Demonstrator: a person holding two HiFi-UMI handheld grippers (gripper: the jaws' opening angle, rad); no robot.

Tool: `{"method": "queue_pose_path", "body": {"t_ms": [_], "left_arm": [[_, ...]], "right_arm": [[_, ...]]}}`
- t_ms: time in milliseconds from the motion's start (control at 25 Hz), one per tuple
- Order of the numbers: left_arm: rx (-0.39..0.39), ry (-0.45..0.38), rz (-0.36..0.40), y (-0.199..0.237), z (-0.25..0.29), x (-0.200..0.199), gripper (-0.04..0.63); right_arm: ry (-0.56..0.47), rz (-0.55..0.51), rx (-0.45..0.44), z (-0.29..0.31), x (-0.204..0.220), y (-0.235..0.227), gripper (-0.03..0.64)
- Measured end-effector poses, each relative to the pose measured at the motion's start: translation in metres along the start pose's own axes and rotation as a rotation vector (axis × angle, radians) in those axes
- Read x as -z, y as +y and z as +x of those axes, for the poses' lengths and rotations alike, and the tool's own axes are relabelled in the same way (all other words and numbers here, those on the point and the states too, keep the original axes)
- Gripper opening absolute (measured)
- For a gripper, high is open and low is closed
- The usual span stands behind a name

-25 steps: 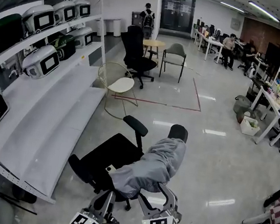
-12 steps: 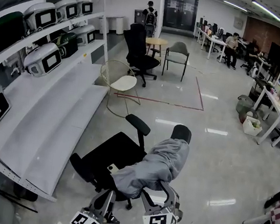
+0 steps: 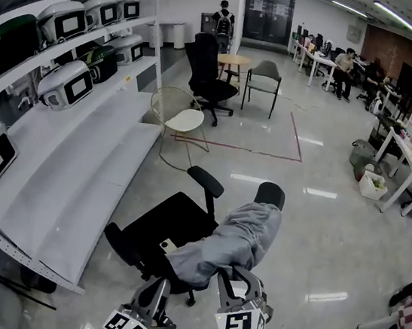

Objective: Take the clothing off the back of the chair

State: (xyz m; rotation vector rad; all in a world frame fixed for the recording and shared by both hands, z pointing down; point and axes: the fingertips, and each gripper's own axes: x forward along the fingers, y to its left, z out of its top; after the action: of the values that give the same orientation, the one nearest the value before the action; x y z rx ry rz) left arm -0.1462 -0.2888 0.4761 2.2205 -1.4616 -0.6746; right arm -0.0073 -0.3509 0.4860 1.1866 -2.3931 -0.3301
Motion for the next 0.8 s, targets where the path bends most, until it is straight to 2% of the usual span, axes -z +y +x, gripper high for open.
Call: {"method": "queue_pose_path", "body": {"t_ms": [480,800], "left_arm": [[0.027,0.024,-0.019,-0.009,0.001,0.008,0.009],[0.046,0.026,-0.019,-0.02,-0.009,0.008,0.009]], "right_arm": [[-0.028,0.05,-0.006,-0.024,-0.008,0.004,0.043],[-0.063,0.05,-0.016,-0.044,-0.02,0.012,0.035]]}}
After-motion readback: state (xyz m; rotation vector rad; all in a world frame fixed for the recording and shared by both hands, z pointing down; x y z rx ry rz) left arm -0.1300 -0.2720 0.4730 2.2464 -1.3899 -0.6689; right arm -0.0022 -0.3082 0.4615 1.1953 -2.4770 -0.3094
